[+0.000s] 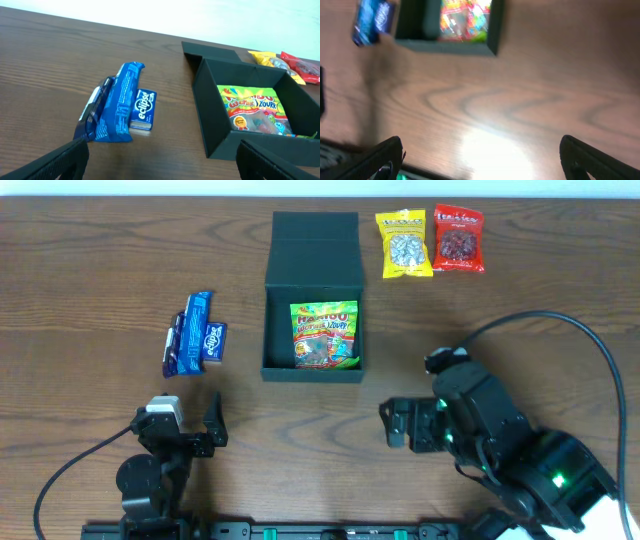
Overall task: Pack container
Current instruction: 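Open the right gripper and withdraw it toward the front right, then reach the left gripper to the blue snack bar and grasp it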
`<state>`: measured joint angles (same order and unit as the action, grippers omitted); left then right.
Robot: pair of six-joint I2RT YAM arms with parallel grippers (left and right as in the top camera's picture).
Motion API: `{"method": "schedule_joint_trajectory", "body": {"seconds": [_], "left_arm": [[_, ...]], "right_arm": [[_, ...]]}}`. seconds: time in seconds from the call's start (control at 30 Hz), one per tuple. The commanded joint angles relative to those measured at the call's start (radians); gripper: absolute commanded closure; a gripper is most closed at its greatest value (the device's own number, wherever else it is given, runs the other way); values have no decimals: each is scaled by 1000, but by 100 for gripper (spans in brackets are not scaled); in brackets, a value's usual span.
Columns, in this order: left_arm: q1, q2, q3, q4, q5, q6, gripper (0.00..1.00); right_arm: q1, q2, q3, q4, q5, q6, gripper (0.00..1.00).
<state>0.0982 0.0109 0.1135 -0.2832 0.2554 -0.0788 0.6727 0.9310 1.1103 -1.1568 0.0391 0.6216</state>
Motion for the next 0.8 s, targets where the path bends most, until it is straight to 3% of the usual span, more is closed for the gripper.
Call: {"method": "schedule_joint_trajectory", "body": {"seconds": [0.0,0.43,0.63,0.77], "left_arm": [[6,-6,-24,-3,8,-8,5],[6,-6,-24,2,56,-248,5],[6,-4,-24,-3,263,-349,5],[6,41,-23,-3,272,-346,5]], "right_arm": [[-3,-13,6,-45,-7,-22,1],[-4,-13,-66,-34,-146,-93,1],[-4,-13,-66,-28,-201,-97,1],[-4,-7,-66,7,-200,-101,1]]}}
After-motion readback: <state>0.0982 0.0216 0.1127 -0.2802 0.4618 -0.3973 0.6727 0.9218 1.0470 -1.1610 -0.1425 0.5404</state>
